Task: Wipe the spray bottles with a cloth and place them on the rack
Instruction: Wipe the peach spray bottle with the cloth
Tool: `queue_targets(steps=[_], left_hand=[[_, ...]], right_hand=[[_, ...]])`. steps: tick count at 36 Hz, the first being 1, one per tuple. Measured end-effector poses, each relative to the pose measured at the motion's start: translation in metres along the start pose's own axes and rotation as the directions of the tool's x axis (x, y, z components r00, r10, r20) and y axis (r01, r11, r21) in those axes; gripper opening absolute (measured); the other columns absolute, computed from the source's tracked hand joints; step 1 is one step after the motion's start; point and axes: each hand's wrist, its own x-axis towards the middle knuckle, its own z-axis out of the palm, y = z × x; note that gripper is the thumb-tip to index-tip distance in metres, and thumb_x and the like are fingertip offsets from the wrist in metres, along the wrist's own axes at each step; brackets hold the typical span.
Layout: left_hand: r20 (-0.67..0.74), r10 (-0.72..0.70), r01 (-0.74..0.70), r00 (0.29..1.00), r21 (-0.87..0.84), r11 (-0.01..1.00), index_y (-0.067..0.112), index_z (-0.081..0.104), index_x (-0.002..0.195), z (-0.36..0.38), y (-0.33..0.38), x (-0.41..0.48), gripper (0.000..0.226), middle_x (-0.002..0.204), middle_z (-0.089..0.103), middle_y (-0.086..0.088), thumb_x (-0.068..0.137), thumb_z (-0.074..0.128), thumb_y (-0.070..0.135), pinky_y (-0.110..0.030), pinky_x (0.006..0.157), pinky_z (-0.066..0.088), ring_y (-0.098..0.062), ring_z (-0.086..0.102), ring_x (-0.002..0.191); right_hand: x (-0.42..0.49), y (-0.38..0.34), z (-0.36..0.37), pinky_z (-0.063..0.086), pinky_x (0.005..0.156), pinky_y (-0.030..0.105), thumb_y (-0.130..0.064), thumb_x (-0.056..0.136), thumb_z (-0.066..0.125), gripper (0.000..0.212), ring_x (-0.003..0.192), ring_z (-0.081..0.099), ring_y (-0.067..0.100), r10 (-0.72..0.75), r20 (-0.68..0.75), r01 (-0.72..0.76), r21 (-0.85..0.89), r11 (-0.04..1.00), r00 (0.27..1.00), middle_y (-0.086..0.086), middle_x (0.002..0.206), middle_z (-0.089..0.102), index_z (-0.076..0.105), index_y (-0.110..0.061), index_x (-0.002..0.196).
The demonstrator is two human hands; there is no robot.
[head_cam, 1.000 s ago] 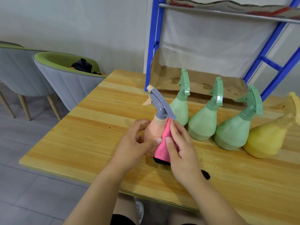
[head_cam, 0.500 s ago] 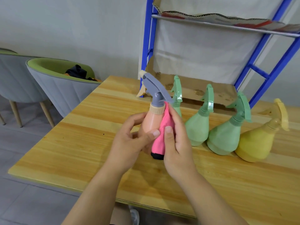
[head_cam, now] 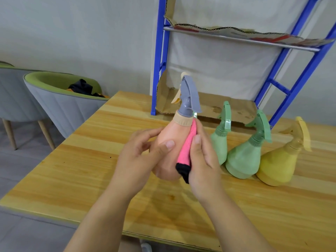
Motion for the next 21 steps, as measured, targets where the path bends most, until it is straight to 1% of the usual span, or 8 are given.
queue_targets(steps=[1, 3, 6, 8, 12, 15, 18, 21], left_hand=[[0.010, 0.005, -0.006, 1.000, 0.014, 1.000, 0.037, 0.070, 0.105, 0.001, 0.001, 0.000, 0.047, 0.112, 0.068, -0.004, 0.062, 0.071, 0.054, -0.048, 0.082, 0.053, -0.028, 0.065, 0.102], [0.056, 0.017, -0.018, 0.998, 0.013, 1.000, 0.034, 0.070, 0.108, 0.001, 0.003, -0.001, 0.042, 0.109, 0.071, -0.001, 0.068, 0.070, 0.047, -0.042, 0.077, 0.055, -0.024, 0.067, 0.099], [0.091, 0.002, 0.003, 0.996, -0.058, 0.998, 0.025, 0.069, 0.107, 0.000, 0.005, -0.003, 0.035, 0.104, 0.073, 0.003, 0.072, 0.071, 0.032, -0.025, 0.062, 0.054, -0.014, 0.070, 0.087], [0.084, -0.009, 0.016, 0.996, -0.088, 0.996, 0.026, 0.071, 0.099, -0.001, 0.006, -0.003, 0.034, 0.098, 0.072, 0.002, 0.067, 0.070, 0.039, -0.025, 0.055, 0.052, -0.013, 0.067, 0.079], [0.075, -0.046, 0.051, 0.996, -0.065, 0.997, 0.026, 0.071, 0.086, 0.001, 0.007, -0.001, 0.026, 0.077, 0.069, 0.010, 0.064, 0.072, 0.041, -0.023, 0.050, 0.043, -0.006, 0.060, 0.065], [0.070, -0.051, 0.051, 0.996, 0.000, 0.999, 0.025, 0.069, 0.102, 0.004, 0.004, -0.001, 0.046, 0.105, 0.068, 0.000, 0.060, 0.077, 0.042, -0.027, 0.067, 0.051, -0.013, 0.067, 0.087], [0.088, -0.012, -0.002, 0.996, 0.158, 0.987, 0.033, 0.063, 0.119, 0.006, 0.001, -0.002, 0.072, 0.123, 0.058, 0.002, 0.051, 0.078, 0.051, -0.041, 0.094, 0.050, -0.016, 0.060, 0.111], [0.083, -0.011, 0.003, 0.997, 0.088, 0.996, 0.031, 0.060, 0.122, 0.006, 0.001, -0.003, 0.075, 0.122, 0.062, 0.005, 0.051, 0.079, 0.046, -0.042, 0.094, 0.051, -0.017, 0.062, 0.110]], right_hand=[[-0.001, 0.000, 0.001, 0.028, 0.113, 0.024, -0.063, 0.090, 0.032, 0.031, 0.132, 0.033, -0.009, -0.031, 0.011, 0.031, -0.032, 0.999, 0.999, -0.040, 0.132, 0.039, 0.037, -0.067, 0.121], [-0.001, -0.002, 0.001, 0.026, 0.108, 0.014, -0.062, 0.092, 0.027, 0.033, 0.132, 0.031, -0.010, -0.098, 0.024, 0.100, -0.090, 0.991, 0.995, -0.046, 0.130, 0.035, 0.030, -0.069, 0.125], [-0.001, -0.002, -0.003, 0.030, 0.108, 0.020, -0.057, 0.095, 0.029, 0.035, 0.133, 0.037, 0.001, -0.153, 0.037, 0.156, -0.081, 0.984, 0.988, -0.037, 0.133, 0.041, 0.033, -0.060, 0.130], [0.002, -0.004, -0.007, 0.034, 0.109, 0.030, -0.061, 0.091, 0.037, 0.035, 0.132, 0.041, 0.004, -0.071, 0.054, 0.070, 0.018, 0.997, 0.996, -0.030, 0.132, 0.048, 0.041, -0.059, 0.126], [0.004, -0.007, -0.012, 0.037, 0.109, 0.028, -0.047, 0.091, 0.041, 0.037, 0.127, 0.046, 0.000, 0.090, 0.031, -0.093, 0.118, 0.989, 0.995, -0.014, 0.136, 0.053, 0.049, -0.038, 0.126], [0.003, -0.004, -0.008, 0.039, 0.105, 0.021, -0.044, 0.089, 0.038, 0.046, 0.125, 0.047, -0.003, 0.120, -0.043, -0.116, 0.089, 0.989, 0.992, -0.012, 0.136, 0.053, 0.049, -0.031, 0.131], [0.001, 0.002, -0.004, 0.038, 0.109, 0.038, -0.056, 0.090, 0.037, 0.039, 0.130, 0.045, 0.004, 0.093, -0.077, -0.089, 0.056, 0.994, 0.993, -0.015, 0.138, 0.050, 0.047, -0.051, 0.127], [-0.001, 0.002, -0.004, 0.037, 0.108, 0.044, -0.058, 0.089, 0.037, 0.034, 0.131, 0.044, 0.007, 0.042, -0.067, -0.040, 0.030, 0.999, 0.997, -0.020, 0.136, 0.050, 0.045, -0.063, 0.122]])
